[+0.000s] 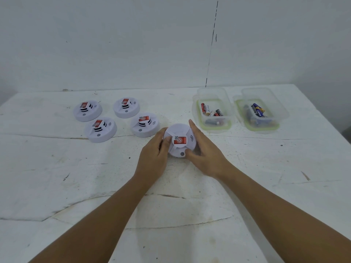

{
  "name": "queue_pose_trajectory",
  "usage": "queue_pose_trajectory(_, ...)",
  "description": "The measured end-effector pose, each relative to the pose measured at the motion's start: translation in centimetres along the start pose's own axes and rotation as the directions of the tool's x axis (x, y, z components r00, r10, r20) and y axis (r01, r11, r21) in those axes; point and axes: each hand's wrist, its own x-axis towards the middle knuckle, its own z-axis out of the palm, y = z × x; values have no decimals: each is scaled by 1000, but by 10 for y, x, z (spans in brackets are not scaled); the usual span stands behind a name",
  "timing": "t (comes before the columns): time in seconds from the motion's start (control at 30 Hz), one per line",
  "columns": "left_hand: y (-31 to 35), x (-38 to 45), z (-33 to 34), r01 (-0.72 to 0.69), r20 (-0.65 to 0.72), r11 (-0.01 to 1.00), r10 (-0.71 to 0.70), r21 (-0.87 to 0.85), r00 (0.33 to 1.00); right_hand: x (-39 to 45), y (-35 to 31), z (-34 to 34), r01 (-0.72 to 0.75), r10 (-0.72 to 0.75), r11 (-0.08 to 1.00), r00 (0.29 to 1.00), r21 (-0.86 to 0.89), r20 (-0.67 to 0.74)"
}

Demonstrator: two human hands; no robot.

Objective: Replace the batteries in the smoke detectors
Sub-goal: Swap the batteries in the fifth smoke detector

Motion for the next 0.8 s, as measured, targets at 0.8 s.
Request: queue_pose_trajectory(0.8, -2, 1, 1, -9, -12, 1000, 9, 0, 1000, 1, -1, 1, -14, 14, 1000, 1000, -4, -10)
